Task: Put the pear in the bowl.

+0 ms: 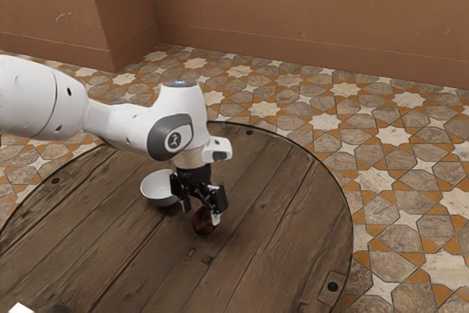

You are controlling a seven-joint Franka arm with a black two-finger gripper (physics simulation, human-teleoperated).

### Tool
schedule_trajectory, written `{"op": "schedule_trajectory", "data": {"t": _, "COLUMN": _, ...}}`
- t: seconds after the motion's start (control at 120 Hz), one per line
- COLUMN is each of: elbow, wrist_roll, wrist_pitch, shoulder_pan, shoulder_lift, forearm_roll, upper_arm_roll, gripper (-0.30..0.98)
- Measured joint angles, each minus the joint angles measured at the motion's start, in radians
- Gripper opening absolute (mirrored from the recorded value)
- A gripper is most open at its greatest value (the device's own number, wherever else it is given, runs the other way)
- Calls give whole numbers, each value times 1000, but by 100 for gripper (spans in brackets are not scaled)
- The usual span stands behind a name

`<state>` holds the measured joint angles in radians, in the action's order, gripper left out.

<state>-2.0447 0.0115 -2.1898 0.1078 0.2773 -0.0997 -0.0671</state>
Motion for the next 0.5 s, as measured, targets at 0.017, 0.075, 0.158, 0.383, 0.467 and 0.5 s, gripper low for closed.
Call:
{"op": "schedule_trajectory", "data": {"t": 0.017, "elbow": -1, "wrist_roll": 3, "wrist_pitch": -4, "shoulder_pan": -1, "shoulder_lift": 4, "forearm_roll": 0, "upper_arm_roll": 1, "gripper": 69}}
{"op": "schedule_trajectory", "data": {"t": 0.075, "elbow": -1, "wrist_roll": 11, "wrist_pitch": -15, "shoulder_pan": -4, "shoulder_lift": 18, "forearm_roll": 1, "upper_arm_roll": 2, "gripper": 69}}
{"op": "schedule_trajectory", "data": {"t": 0.158, "elbow": -1, "wrist_roll": 22, "wrist_pitch": -30, "shoulder_pan": -4, "shoulder_lift": 34, "forearm_roll": 1, "upper_arm_roll": 3, "gripper": 69}}
{"op": "schedule_trajectory", "data": {"t": 0.383, "elbow": 3, "wrist_roll": 45, "wrist_pitch": -68, "shoulder_pan": -4, "shoulder_lift": 62, "forearm_roll": 1, "upper_arm_roll": 3, "gripper": 69}}
{"op": "schedule_trajectory", "data": {"t": 0.467, "elbow": 6, "wrist_roll": 52, "wrist_pitch": -80, "shoulder_pan": -4, "shoulder_lift": 69, "forearm_roll": 2, "upper_arm_roll": 3, "gripper": 69}}
{"op": "schedule_trajectory", "data": {"t": 0.5, "elbow": 6, "wrist_roll": 54, "wrist_pitch": -84, "shoulder_pan": -4, "shoulder_lift": 74, "forearm_roll": 2, "upper_arm_roll": 3, "gripper": 69}}
